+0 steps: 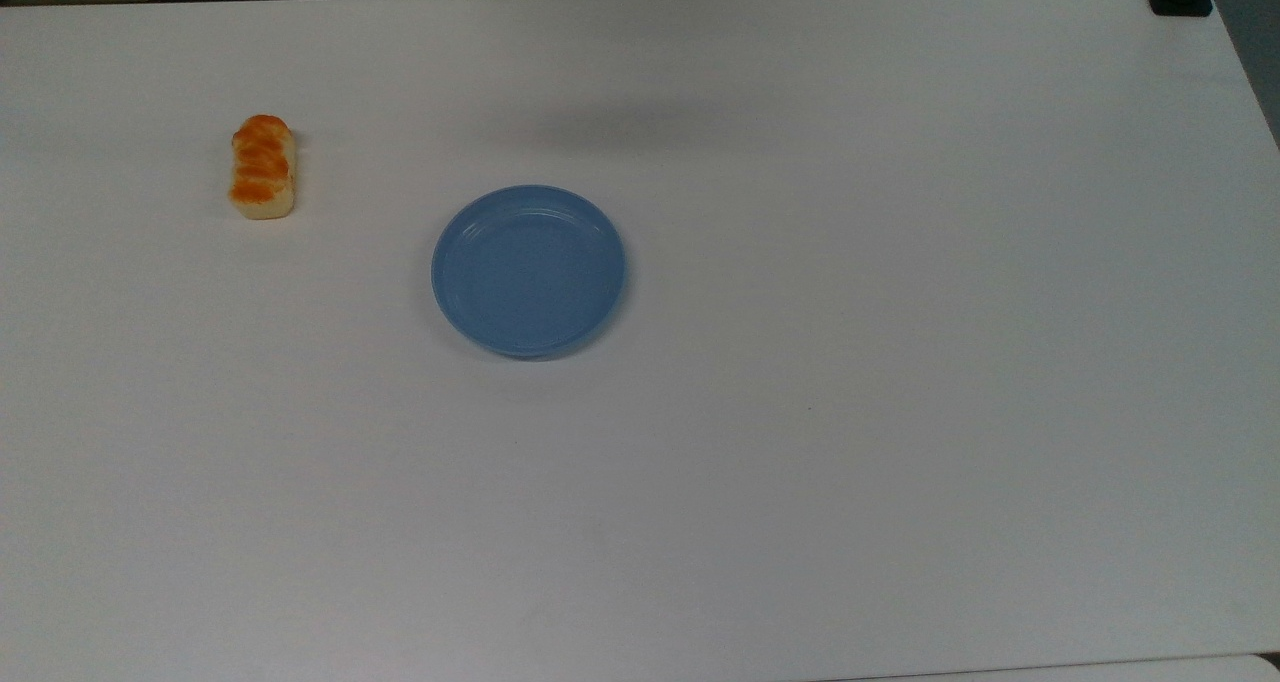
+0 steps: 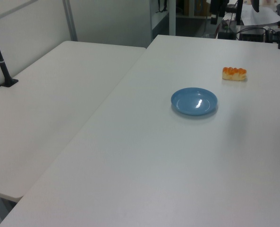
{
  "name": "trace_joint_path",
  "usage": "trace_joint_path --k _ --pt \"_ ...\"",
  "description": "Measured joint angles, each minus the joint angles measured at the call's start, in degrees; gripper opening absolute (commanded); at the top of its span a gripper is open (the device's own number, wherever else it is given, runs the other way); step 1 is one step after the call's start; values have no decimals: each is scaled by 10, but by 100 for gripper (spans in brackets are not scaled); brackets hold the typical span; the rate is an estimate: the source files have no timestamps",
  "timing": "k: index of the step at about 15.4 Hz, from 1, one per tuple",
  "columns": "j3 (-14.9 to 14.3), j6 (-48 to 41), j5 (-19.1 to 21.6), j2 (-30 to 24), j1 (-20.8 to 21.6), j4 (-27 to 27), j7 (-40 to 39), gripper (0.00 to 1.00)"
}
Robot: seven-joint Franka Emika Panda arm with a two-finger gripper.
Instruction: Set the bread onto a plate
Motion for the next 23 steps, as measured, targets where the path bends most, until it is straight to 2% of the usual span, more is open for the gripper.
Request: trace_joint_path --k 11,14,18,23 --pt "-2 -1 0 -1 -3 1 0 100" --pt "-9 -19 0 -4 -14 2 -2 100" --pt "-10 -49 0 -13 -59 4 -36 100" --pt "-11 -57 0 -27 -138 4 -160 100"
